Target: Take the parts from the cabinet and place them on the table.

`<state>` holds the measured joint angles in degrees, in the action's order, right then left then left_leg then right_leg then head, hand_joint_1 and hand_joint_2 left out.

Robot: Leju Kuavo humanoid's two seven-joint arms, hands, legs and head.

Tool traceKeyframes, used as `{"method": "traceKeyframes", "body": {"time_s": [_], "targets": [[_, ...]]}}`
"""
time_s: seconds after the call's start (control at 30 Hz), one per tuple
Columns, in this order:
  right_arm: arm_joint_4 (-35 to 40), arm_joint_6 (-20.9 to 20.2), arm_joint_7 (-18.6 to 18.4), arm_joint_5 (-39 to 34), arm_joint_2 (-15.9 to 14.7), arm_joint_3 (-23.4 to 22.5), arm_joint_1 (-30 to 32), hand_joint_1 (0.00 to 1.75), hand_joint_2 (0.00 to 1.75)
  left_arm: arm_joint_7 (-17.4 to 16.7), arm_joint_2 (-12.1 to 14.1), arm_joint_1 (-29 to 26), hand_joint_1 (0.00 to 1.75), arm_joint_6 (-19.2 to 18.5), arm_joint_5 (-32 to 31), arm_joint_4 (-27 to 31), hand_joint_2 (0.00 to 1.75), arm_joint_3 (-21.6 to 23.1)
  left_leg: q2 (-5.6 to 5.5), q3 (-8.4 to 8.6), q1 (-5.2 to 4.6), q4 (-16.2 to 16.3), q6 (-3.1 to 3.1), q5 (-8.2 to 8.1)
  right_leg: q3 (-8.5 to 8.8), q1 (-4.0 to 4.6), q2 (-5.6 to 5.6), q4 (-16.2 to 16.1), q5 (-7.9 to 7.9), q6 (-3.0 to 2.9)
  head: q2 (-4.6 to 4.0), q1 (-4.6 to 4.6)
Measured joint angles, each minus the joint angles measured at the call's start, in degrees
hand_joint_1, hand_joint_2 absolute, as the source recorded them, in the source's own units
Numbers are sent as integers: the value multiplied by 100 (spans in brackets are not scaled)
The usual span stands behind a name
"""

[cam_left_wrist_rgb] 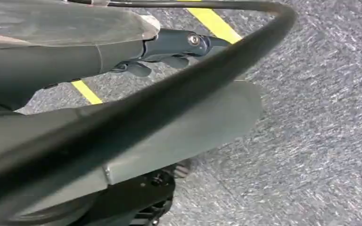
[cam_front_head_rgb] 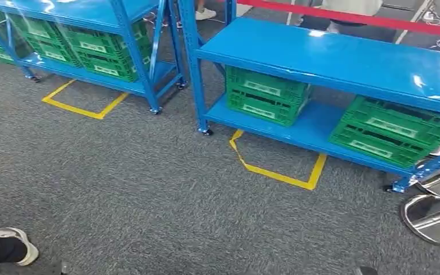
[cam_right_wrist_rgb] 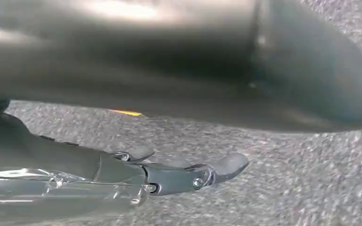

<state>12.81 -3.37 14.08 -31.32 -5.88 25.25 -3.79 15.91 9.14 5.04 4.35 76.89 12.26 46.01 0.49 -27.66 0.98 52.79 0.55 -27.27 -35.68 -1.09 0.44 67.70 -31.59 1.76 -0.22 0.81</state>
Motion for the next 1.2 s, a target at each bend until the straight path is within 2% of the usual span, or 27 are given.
{"method": "traceKeyframes", "body": {"time_s": [0.03, 0.07, 0.1, 0.13, 0.2, 0.27, 0.3, 0.37, 0.4, 0.43, 0.47, 0.5, 0.57, 0.6, 0.67, 0.73, 0.77, 0.8, 0.83, 0.9, 0.93, 0.97, 1.0, 1.07, 1.1, 1.13, 1.2], "targets": [[0, 15, 0, 13, 0, 2, -4, 0, 0, 0, -13, 1, 0, 2, 0, 2, 0, -2, 0, 72, 20, 9, -33, -54, 228, -16, -16, -573, 353, 20, 0, 22], [-2, 22, 0, 17, 0, 4, -5, 0, 0, 0, -15, 1, 0, 4, 0, 0, 0, -2, 1, 125, 27, 20, -77, -113, 418, -35, -40, -1089, 561, 37, 0, 50], [-15, 24, 0, 26, 2, 20, -3, 0, 0, 0, -2, 12, 0, 13, 0, 0, 0, -2, -1, 134, 0, 25, -124, -145, 470, 27, -31, -1106, 423, 30, -2, 105], [-15, 24, 2, 33, 2, 28, -16, 0, 0, 0, -2, 29, 0, 11, 0, 0, 0, -2, -9, 122, -4, 61, -157, -166, 539, -1, -16, -1129, 433, -71, 0, 114], [-15, 24, 0, 33, 2, 44, -16, 0, 0, 0, -4, 34, 0, 13, 0, 0, 0, 0, -3, 129, 4, 30, -183, -153, 504, 51, -5, -1119, 416, -137, 0, 13], [-15, 24, -9, 33, 2, 48, -10, 0, 0, 0, -7, 35, 0, 13, 2, 0, 0, 0, -10, 158, 26, 74, -252, -245, 578, 17, -1, -1175, 414, -224, 0, 11], [-15, 28, -4, 33, 2, 48, -18, 0, 0, 0, -9, 39, 0, 13, 0, 0, 0, 0, -11, 46, 21, 321, -266, -360, 602, 18, 0, -1188, 402, -243, 0, -43], [-15, 31, -4, 31, 2, 50, -36, 0, 0, 0, -4, 64, 0, 13, 0, 0, 0, 0, -12, -548, 10, 1312, -274, -709, 610, 27, -5, -1188, 375, -294, 0, -153], [-15, 31, -7, 31, 2, 52, -35, 0, 0, 0, -4, 58, 0, 13, 2, 0, 0, 0, -12, -858, 10, 1770, -272, -800, 623, 39, -6, -1188, 356, -315, 0, -175], [-17, 33, -9, 31, 2, 57, -33, 0, 0, 0, -7, 37, 0, 13, 2, 0, 0, 0, -12, -1079, 10, 2017, -264, -774, 643, 51, -2, -1188, 334, -341, 0, -188], [-17, 33, -11, 31, 2, 59, -26, 0, 0, 0, -9, 21, 0, 15, 2, 0, 0, 0, -12, -1153, 9, 1990, -246, -632, 675, 59, 11, -1188, 309, -347, 0, -206], [-17, 33, -13, 28, 2, 63, -25, 0, 0, 0, -11, 9, 0, 15, 6, 0, 0, 0, -12, -1116, 3, 1742, -218, -390, 714, 68, 31, -1188, 283, -345, 0, -223], [-20, 33, -13, 22, 2, 76, -25, 0, 0, 0, -4, 8, 0, 20, 9, 0, 0, 0, -16, -772, -38, 764, -120, 273, 812, 79, 53, -1190, 221, -328, 0, -262], [-20, 33, -13, 22, 2, 79, -24, 0, 0, 0, 15, 12, 0, 22, 9, 0, 0, 0, -20, -645, -78, 402, -59, 356, 747, 72, 51, -1199, 191, -317, 0, -282], [-22, 33, -13, 22, 2, 90, -38, 0, 0, 0, 20, 52, 0, 31, 7, 0, 0, 0, -20, -560, -89, 264, -91, 236, 761, 90, 59, -1211, 146, -245, 0, -280], [-22, 33, -7, 20, 2, 94, -45, 0, 0, 0, 20, 38, 0, 31, 11, 0, 0, 0, -37, -533, -108, 232, -56, 211, 813, 76, 47, -1272, 128, -187, 0, -262], [-20, 35, -7, 20, 2, 98, -49, 0, 0, -2, 11, 32, 0, 31, 17, 0, 0, 0, -28, -443, -52, 135, -48, 226, 881, 113, 50, -1311, 94, -143, 0, -260], [-20, 35, -2, 22, 4, 107, -41, 0, 0, -2, 9, 17, 0, 31, 20, 0, 0, 0, -25, -372, -26, 70, -39, 233, 879, 80, 22, -1153, 17, -120, 0, -238], [-20, 37, 0, 20, 4, 114, -47, 0, 0, -7, 9, 15, 0, 37, 26, 0, 0, 0, -17, -342, -27, 53, -3, 209, 690, 85, 13, -792, -175, -98, 0, -201], [-22, 50, 2, 20, 2, 140, -58, 0, 0, -15, 13, 25, 0, 39, 33, 0, 0, 0, -9, -298, -30, 54, 16, 170, 130, 73, 10, 210, -573, -71, 0, -121], [-22, 48, 2, 17, 2, 151, -52, 0, 0, -20, 13, 26, 0, 46, 33, 0, 0, 0, -8, -271, -30, 54, 21, 137, -83, 68, 9, 547, -634, -59, 0, -107], [-22, 48, 2, 15, 2, 157, -38, 0, 0, -24, 13, 20, 0, 46, 35, 0, 0, 0, -11, -227, -29, 56, 20, 109, -155, 55, 7, 592, -548, -52, 0, -72], [-22, 48, 2, 15, 2, 160, -14, 0, 0, -26, 11, 6, 0, 46, 35, 0, 0, 0, -19, -175, -25, 56, 12, 75, -97, 43, 3, 363, -319, -48, 0, -36], [-22, 48, 4, 15, 2, 164, -21, 0, 0, -37, 2, -9, 0, 46, 35, 0, 0, 0, -21, -45, -11, 59, -33, -2, 290, 33, -13, -623, 322, -49, 0, 28], [-24, 46, 9, 15, 2, 166, -23, 0, 0, -37, 4, -12, 0, 46, 35, -2, 0, 0, -19, -18, -18, 59, -74, -46, 447, 31, -33, -1061, 496, -63, 0, 61], [-24, 41, 13, 13, 2, 179, -28, 0, 0, -37, 7, 8, 0, 52, 37, -2, 0, 0, -24, -8, -56, 100, -115, -103, 504, 70, -29, -1166, 414, -100, 0, 94], [-24, 28, 22, 13, 2, 197, -34, 0, 0, -37, 13, 36, 0, 52, 39, 0, 0, 0, -19, 4, -47, 69, -153, -112, 498, 77, -14, -1148, 396, -194, 0, 19]]}}
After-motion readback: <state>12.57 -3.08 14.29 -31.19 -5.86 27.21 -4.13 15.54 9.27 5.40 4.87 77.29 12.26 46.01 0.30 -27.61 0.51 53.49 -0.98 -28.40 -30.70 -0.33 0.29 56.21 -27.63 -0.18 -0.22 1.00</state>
